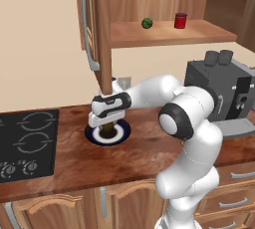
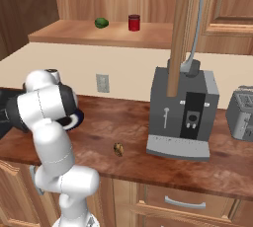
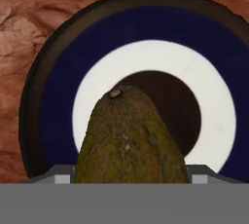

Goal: Pick the avocado and bread from the counter and place them on the plate. Then pick the jam from the cabinet and place it next to the plate. Lastly close the cabinet door.

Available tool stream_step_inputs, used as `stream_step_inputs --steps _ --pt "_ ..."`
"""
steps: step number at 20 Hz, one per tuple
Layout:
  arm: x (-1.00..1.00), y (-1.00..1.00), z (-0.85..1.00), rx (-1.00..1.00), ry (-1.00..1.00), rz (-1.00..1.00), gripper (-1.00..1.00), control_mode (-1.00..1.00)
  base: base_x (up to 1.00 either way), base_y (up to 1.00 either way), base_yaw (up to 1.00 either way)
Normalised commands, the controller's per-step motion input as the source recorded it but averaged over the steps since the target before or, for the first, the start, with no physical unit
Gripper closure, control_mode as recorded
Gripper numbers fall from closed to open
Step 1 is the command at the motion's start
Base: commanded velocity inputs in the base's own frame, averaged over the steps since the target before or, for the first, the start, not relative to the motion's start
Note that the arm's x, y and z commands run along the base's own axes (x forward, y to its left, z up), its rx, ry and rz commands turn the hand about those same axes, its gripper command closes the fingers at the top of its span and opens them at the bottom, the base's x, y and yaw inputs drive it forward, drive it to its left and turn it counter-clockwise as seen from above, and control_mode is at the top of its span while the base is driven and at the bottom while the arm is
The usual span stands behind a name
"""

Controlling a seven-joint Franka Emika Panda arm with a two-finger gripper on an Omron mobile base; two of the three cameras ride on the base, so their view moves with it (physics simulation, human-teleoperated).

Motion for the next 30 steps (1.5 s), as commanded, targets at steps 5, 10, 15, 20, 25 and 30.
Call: stream_step_inputs --steps 5,10,15,20,25,30 --pt "0.0 0.05 -0.22 0.0 0.0 -0.03 1.0 -1.0 0.0 0.0 0.0" --pt "0.01 0.11 -0.21 0.0 0.0 -0.03 1.0 -1.0 0.0 0.0 0.0" --pt "0.04 0.12 -0.17 0.0 0.0 -0.02 1.0 -1.0 0.0 0.0 0.0" --pt "0.03 0.08 -0.22 0.0 0.0 -0.02 1.0 -1.0 0.0 0.0 0.0" --pt "0.02 0.05 -0.2 0.0 0.0 -0.02 1.0 -1.0 0.0 0.0 0.0" --pt "0.0 0.13 -0.11 0.0 0.0 -0.02 -1.0 -1.0 0.0 0.0 0.0"
